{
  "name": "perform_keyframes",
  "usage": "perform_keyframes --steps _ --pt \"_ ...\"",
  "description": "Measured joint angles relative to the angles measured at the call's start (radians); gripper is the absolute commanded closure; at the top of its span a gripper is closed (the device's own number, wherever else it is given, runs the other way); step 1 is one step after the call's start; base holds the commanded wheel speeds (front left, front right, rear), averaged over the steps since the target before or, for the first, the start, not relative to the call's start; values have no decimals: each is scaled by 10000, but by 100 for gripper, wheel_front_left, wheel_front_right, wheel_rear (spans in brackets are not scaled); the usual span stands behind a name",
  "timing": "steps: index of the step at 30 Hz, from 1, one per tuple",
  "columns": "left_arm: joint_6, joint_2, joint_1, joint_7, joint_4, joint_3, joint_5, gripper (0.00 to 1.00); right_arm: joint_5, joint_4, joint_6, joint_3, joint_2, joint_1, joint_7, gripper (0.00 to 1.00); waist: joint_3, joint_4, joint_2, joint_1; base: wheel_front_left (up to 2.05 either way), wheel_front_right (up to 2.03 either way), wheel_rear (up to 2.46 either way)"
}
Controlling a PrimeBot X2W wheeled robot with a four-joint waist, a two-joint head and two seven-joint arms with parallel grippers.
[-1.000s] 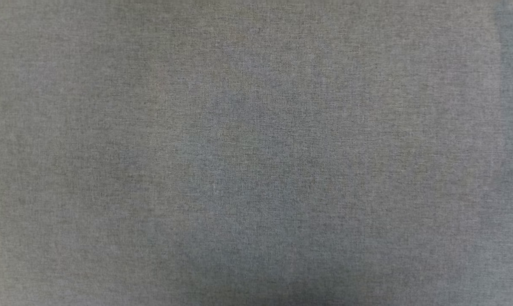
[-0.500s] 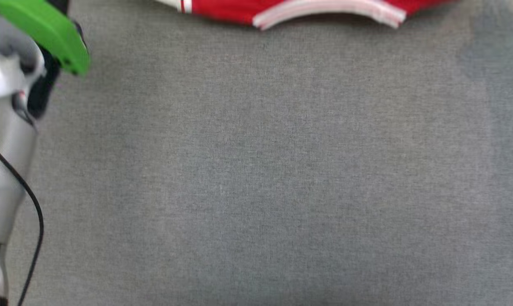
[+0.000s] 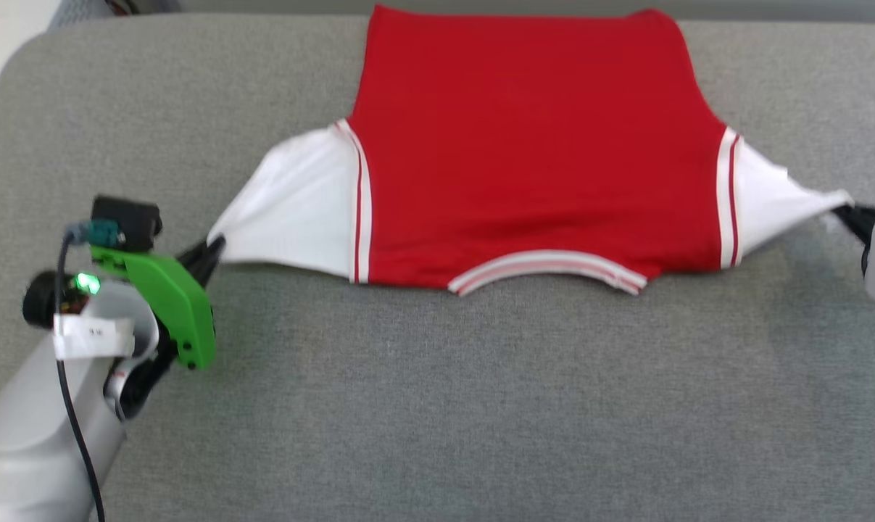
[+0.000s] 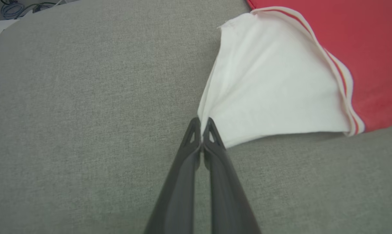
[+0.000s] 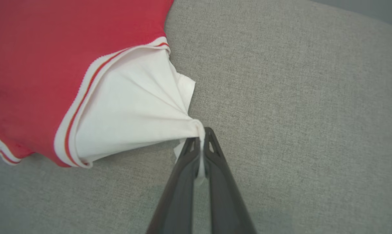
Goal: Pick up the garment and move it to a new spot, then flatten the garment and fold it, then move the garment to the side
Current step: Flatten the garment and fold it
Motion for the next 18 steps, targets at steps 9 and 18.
perform_keyframes --steps 9,18 --pt "721 458 2753 736 -1638 -119 -876 100 972 -456 2 -575 -313 2732 1175 100 -1570 33 0 0 0 0 0" --pt "1425 1026 4936 1323 -3517 -259 -1417 100 1488 -968 0 -1837 -272 5233 2086 100 -2480 128 0 0 0 0 0"
